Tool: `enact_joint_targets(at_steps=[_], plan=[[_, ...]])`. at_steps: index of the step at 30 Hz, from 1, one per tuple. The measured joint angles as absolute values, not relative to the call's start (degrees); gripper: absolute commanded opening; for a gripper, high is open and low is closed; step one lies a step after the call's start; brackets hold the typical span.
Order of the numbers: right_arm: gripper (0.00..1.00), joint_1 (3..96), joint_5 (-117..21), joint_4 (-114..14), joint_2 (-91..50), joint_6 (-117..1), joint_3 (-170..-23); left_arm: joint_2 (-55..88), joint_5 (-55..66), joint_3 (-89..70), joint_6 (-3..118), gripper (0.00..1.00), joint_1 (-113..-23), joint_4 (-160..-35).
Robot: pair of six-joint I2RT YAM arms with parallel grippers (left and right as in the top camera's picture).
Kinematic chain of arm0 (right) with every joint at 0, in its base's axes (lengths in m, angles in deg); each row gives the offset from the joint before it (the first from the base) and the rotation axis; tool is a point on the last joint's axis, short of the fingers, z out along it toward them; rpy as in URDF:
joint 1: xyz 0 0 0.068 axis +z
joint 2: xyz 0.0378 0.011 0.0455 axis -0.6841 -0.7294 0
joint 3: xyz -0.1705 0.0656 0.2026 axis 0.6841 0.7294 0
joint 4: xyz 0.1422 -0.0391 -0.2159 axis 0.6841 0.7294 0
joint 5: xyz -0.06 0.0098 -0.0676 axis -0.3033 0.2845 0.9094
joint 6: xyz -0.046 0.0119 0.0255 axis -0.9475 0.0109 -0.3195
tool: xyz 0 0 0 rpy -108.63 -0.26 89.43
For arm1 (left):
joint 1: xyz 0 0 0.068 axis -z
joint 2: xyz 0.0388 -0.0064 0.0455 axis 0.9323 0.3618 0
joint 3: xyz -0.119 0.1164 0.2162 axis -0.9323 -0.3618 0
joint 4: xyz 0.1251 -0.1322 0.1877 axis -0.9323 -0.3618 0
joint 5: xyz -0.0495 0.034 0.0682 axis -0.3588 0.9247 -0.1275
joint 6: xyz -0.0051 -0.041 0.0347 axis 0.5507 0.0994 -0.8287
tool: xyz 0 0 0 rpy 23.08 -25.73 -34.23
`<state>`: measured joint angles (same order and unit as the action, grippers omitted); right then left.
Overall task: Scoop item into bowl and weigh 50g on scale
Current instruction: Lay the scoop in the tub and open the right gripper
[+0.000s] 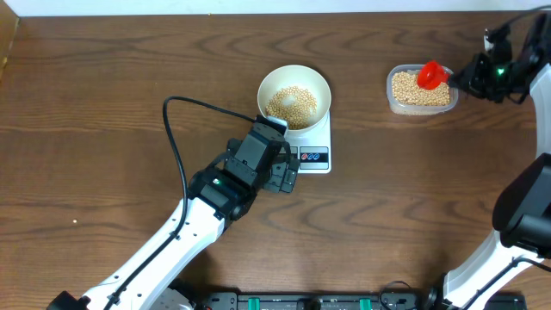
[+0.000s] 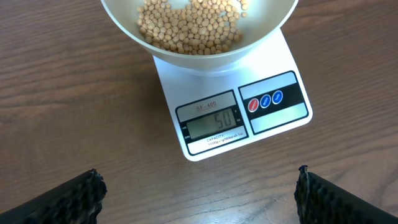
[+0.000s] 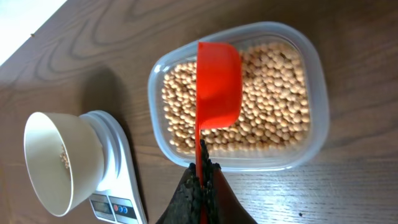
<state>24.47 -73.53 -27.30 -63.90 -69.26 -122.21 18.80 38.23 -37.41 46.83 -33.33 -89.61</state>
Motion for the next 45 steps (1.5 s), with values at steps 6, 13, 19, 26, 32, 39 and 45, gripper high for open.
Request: enact_joint_targets(at_steps=[6, 13, 19, 26, 32, 39, 45], plan=[[0.13, 22.6, -74.7, -30.8, -63.9, -69.1, -117.2, 18.8, 38.3, -37.4, 46.8, 0.99, -33.3, -89.6], [0.60, 22.2, -73.9, -29.0, -63.9, -68.8, -115.6, 18.8, 38.2, -37.4, 46.8, 0.99, -33.3, -89.6], [0.99, 18.6, -72.5, -24.8, -62.3, -68.6, -115.7, 18.8, 38.2, -37.4, 46.8, 0.99, -33.3, -89.6], [0.99, 17.9, -65.8, -21.2, -51.8, -68.7, -115.7, 18.8, 38.2, -37.4, 46.8, 0.99, -33.3, -89.6], [0.99, 18.5, -64.2, -18.2, -38.7, -74.4, -115.7, 18.8, 38.2, -37.4, 46.8, 0.99, -33.3, -89.6], [0.99, 19.4, -63.6, -8.7, -23.3, -79.4, -115.8, 18.8, 38.2, -37.4, 46.8, 0.99, -33.3, -89.6], [0.99, 19.4, -63.5, -5.6, -15.6, -80.3, -115.9, 18.8, 38.3, -37.4, 46.8, 0.99, -33.3, -89.6]])
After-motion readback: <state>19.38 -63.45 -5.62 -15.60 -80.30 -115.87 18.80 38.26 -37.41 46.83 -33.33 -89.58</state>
